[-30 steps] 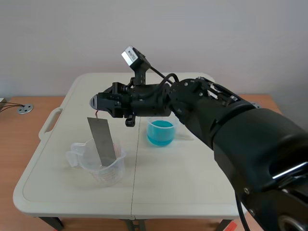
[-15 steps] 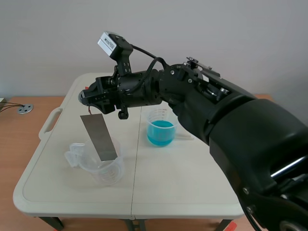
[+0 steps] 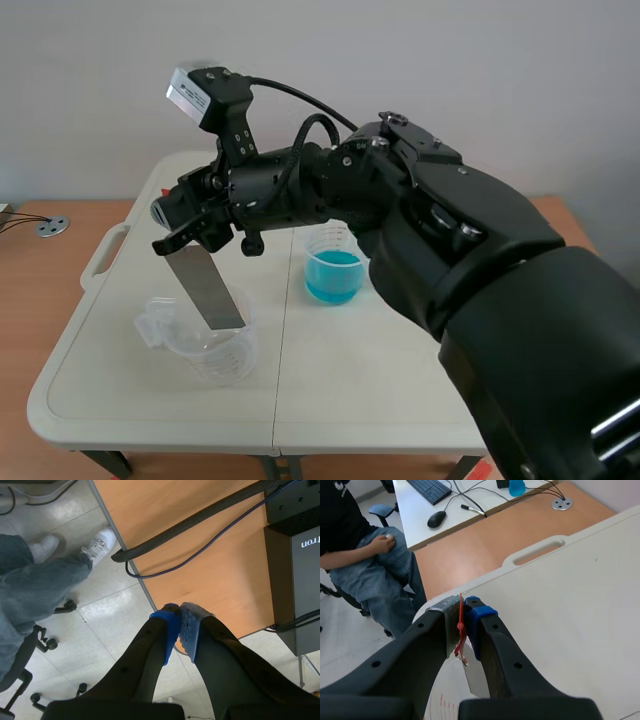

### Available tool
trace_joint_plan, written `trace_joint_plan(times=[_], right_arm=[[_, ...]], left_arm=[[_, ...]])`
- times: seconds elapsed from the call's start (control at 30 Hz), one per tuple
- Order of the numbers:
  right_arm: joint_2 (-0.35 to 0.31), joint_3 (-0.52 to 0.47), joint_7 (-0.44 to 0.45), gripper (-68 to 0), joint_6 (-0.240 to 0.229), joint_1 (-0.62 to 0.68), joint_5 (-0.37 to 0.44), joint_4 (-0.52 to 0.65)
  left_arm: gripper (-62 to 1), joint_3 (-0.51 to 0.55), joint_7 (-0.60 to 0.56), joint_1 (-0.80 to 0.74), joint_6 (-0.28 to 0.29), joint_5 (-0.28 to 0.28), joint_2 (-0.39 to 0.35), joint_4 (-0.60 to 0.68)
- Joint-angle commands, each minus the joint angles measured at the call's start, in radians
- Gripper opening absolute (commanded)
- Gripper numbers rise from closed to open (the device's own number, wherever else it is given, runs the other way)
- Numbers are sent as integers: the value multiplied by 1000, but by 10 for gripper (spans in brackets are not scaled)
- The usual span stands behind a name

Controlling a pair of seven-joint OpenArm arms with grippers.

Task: Hold the metal plate by the orange handle, dip it into the blue solution, take it out and point at it, then put the plate back in the beaker on the left.
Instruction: 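Lift the metal plate out of the left beaker, then move the plate over the blue solution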

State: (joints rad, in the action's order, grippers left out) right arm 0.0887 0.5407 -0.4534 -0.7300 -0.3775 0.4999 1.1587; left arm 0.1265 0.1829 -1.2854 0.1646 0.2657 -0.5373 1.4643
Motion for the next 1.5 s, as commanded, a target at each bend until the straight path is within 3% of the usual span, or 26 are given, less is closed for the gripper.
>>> trace_joint_plan(times=[0.0,0.3,0.97,1.47], right_arm=[[8,-1,22,-662,-16,-15,-6,49],[5,-3,35,-662,-16,44,-109,218],[0,-3,30,-662,-16,76,-114,396],[-19,-57,-16,-662,-16,134,-116,574]], left_arm=[[-581,-3,-6,-8,6,3,5,14],[-581,-3,-6,-8,6,3,5,14],[-581,-3,-6,-8,6,3,5,14],[-581,-3,-6,-8,6,3,5,14]])
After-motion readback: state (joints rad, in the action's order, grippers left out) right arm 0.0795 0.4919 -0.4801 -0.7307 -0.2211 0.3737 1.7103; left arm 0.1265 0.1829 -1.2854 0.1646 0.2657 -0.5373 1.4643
